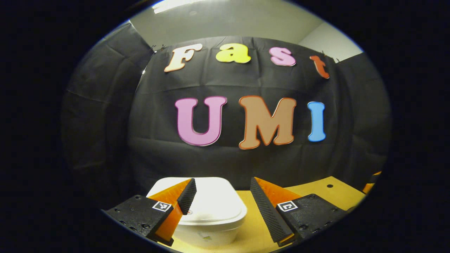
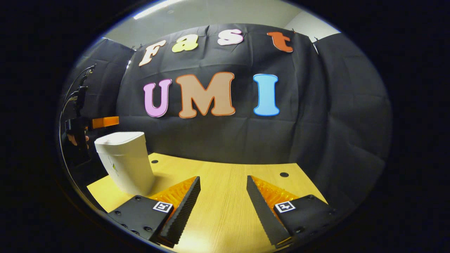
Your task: Press the lid of the desktop garbage bin to open it, pick up the crumpled paper on the desktop and throw it into the bin, then pick up the pop can on the desktop and drop it into the bin, and finally close the garbage bin lid.
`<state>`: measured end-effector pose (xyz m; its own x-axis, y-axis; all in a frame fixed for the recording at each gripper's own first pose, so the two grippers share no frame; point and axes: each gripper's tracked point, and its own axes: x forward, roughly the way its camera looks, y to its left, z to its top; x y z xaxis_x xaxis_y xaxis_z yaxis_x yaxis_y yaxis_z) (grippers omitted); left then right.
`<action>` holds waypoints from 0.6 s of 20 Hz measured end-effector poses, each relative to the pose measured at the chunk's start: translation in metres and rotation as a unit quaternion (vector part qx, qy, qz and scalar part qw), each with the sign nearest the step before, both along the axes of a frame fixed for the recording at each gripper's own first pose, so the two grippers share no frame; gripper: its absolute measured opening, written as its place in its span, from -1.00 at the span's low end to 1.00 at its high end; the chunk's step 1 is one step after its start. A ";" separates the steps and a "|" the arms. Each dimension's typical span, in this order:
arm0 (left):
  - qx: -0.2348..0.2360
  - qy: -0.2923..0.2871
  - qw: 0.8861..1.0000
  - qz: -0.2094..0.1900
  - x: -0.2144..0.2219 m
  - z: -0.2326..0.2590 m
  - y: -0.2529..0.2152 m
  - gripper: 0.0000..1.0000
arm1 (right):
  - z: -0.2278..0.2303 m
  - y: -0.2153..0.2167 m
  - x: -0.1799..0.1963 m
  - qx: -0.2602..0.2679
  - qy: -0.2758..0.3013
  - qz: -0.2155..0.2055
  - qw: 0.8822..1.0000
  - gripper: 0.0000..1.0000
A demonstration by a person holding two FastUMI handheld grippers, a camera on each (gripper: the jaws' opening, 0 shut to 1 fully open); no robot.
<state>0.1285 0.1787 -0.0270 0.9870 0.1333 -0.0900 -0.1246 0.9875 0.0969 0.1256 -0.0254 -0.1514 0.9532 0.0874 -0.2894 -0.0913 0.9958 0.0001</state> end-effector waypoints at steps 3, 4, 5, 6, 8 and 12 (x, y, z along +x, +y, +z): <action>0.021 -0.019 0.999 -0.018 -0.035 0.015 -0.057 0.85 | 0.038 -0.021 -0.017 0.007 -0.047 0.008 0.999 0.96; 0.022 -0.022 0.999 -0.021 -0.045 0.017 -0.075 0.84 | 0.046 -0.027 -0.023 0.009 -0.057 0.012 0.998 0.89; 0.022 -0.024 0.999 -0.020 -0.058 0.015 -0.091 0.84 | 0.056 -0.033 -0.030 0.012 -0.072 0.018 0.997 0.90; 0.024 -0.032 0.999 -0.019 -0.071 0.016 -0.106 0.83 | 0.065 -0.039 -0.038 0.013 -0.087 0.021 0.996 0.97; 0.020 -0.034 0.999 -0.028 -0.090 0.011 -0.137 0.83 | 0.075 -0.051 -0.051 0.008 -0.105 0.021 0.994 0.89; 0.001 -0.006 0.997 -0.072 -0.115 -0.011 -0.181 0.85 | 0.091 -0.061 -0.078 0.034 -0.117 0.003 0.993 0.90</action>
<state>0.0132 -0.0026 -0.0376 0.9968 -0.0105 -0.0788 0.0182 0.9950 0.0979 0.0472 -0.0861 -0.0604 0.9931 0.1045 -0.0540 -0.1021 0.9937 0.0464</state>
